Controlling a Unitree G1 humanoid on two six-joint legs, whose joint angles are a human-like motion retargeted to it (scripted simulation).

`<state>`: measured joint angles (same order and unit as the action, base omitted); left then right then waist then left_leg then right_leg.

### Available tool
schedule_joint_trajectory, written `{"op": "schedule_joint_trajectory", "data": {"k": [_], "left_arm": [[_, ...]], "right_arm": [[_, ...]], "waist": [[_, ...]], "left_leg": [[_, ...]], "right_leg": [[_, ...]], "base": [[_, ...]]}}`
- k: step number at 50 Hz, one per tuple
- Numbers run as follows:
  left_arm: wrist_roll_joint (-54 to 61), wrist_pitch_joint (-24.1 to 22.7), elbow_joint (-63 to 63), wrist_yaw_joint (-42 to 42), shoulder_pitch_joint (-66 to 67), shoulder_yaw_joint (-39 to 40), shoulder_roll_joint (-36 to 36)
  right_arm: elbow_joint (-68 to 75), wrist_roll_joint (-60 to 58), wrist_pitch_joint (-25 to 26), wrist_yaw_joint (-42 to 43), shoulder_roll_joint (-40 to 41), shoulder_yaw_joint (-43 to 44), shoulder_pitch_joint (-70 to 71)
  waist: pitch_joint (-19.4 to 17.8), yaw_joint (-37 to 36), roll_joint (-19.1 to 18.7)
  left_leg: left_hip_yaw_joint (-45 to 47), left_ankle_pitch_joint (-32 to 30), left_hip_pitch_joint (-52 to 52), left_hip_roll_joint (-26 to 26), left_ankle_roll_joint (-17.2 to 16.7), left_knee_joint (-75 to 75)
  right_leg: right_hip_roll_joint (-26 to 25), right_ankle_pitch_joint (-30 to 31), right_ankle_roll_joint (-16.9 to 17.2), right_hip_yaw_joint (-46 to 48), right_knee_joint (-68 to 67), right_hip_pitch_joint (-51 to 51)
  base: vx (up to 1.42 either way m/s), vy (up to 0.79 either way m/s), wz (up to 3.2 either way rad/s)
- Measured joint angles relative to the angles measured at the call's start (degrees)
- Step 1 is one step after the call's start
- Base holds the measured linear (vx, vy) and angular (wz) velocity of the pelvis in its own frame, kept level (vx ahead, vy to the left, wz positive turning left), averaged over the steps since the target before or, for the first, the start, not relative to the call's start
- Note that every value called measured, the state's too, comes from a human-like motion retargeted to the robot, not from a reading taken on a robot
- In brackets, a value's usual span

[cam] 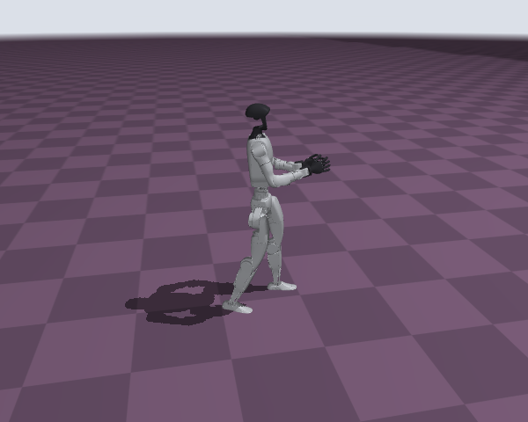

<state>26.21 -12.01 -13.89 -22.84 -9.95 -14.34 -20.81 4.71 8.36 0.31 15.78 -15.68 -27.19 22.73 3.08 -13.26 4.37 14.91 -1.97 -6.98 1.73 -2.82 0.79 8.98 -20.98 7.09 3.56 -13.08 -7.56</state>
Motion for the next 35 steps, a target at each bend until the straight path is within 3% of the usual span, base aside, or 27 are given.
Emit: {"op": "schedule_joint_trajectory", "data": {"k": [4,8,15,20,26,31,35], "left_arm": [[-6.0,4.3,-17.2,2.4,0.0,-3.8,0.6],[-7.2,7.7,-33.3,3.2,5.2,-1.3,3.7],[0.7,9.4,-50.9,1.3,21.0,8.3,6.7],[-1.3,9.2,-52.5,3.1,35.4,8.7,6.5],[-5.3,9.3,-40.5,4.1,51.5,4.0,4.9],[-1.3,9.1,-27.7,4.4,59.4,-1.0,2.3],[5.7,7.4,-31.9,-6.4,50.1,-4.4,5.2]], "right_arm": [[16.1,-3.4,2.6,-0.7,0.9,-4.1,-0.7],[34.0,-4.7,5.5,-3.0,2.7,-5.0,-6.1],[58.3,4.0,8.0,1.2,2.6,6.2,-23.2],[57.3,9.6,5.0,3.7,-0.7,15.2,-40.0],[45.8,10.0,3.4,1.0,-3.6,21.0,-57.1],[36.1,4.7,3.8,-6.2,-8.1,16.2,-63.4],[40.4,7.3,4.6,-1.4,-7.0,10.1,-57.6]], "waist": [[-0.1,-0.5,1.1],[-2.2,-1.1,1.9],[-11.5,-3.2,1.7],[-19.7,-2.6,-0.1],[-26.9,1.4,-1.7],[-29.2,6.5,-1.3],[-27.4,10.9,0.4]], "left_leg": [[-0.6,0.5,0.3,-1.2,0.2,-0.5],[-0.4,0.7,1.8,-2.2,0.1,-2.5],[0.8,0.8,1.8,-1.8,-0.4,-3.3],[0.2,0.2,-3.0,0.4,-1.8,-0.5],[-3.6,-1.7,-15.7,2.8,-2.7,7.1],[-9.0,2.8,-39.6,3.9,-1.3,31.9],[-9.4,7.3,-58.0,2.8,3.5,51.6]], "right_leg": [[1.0,-0.3,-0.3,1.1,-0.3,-0.4],[1.8,-0.2,-0.5,1.4,-0.5,-0.8],[1.7,1.4,-0.1,0.8,-0.9,0.7],[0.0,4.1,1.2,1.1,-2.8,5.1],[-2.6,4.0,2.7,-1.9,-10.7,16.7],[-6.3,-4.8,-3.5,-8.1,-37.5,37.4],[-5.8,-12.1,-8.4,-10.0,-63.2,51.3]], "base": [[0.09,0.08,0.22],[0.1,0.08,0.01],[0.03,0.07,-0.12],[-0.1,0.05,0.09],[-0.25,0.01,0.28],[-0.38,-0.05,0.47],[-0.27,-0.05,0.62]]}}
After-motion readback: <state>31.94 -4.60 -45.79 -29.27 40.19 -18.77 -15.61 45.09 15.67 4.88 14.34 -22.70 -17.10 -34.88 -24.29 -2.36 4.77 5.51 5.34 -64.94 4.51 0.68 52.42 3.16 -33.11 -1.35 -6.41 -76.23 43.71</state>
